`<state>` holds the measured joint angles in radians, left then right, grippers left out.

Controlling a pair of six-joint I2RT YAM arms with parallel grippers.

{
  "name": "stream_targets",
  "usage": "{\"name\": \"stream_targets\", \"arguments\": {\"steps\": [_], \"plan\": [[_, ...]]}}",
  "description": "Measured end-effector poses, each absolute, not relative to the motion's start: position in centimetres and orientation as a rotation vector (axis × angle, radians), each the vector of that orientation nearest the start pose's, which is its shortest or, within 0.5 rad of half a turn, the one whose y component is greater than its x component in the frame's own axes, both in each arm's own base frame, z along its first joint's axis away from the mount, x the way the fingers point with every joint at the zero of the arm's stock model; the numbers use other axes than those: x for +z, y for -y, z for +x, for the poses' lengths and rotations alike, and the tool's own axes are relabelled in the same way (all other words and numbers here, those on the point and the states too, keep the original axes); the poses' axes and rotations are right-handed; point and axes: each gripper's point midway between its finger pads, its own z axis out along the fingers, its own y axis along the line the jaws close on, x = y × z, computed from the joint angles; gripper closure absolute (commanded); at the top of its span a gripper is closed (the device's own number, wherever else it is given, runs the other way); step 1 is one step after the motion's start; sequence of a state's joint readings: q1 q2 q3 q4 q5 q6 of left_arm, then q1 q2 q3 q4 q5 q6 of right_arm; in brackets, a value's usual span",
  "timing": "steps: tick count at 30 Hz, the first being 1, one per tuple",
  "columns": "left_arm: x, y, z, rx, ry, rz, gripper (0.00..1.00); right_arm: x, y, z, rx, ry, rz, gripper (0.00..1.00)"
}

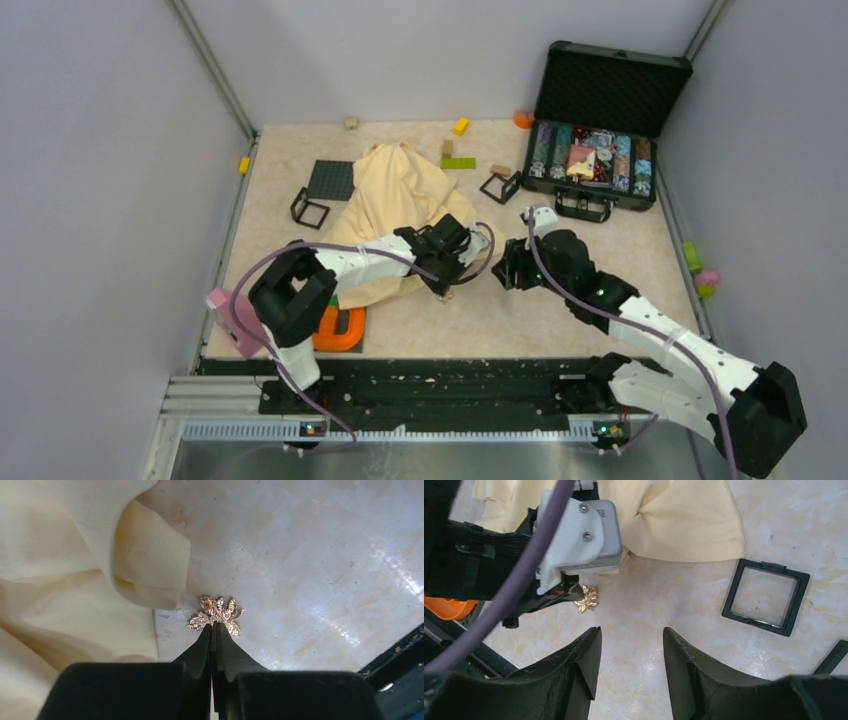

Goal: Remove the brooch from the garment

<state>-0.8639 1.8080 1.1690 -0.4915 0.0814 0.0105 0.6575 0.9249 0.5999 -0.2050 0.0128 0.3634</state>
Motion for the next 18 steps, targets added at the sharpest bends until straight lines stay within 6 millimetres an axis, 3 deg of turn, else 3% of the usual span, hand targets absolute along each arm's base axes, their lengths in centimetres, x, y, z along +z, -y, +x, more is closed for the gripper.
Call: {"name": "stream_targets", "arguments": {"steps": [8,11,13,15,18], "plan": [[6.9,31.3,24.7,-0.419,-2.388,1.152,1.0,16.2,-18.8,23.8,0.572,-2.068,-0.262,0.5],[7.1,31.3,24.8,-0.412,-2.391,1.14,0.98,16.0,-18.8,23.8,0.574,-2.073,-0.265,0.33],[7.0,31.0,25.0,-0.386,-2.407,1.109,0.84,15.7,-19.2,23.5,0.595,-2.087,-0.292,0.24],[7.0,30.6,25.5,-0.358,-2.426,1.053,0.66,14.8,-19.7,23.2,0.616,-2.122,-0.322,0.06],[7.0,29.6,26.0,-0.364,-2.441,0.955,0.41,12.5,-20.4,22.5,0.616,-2.211,-0.37,0.01]]}}
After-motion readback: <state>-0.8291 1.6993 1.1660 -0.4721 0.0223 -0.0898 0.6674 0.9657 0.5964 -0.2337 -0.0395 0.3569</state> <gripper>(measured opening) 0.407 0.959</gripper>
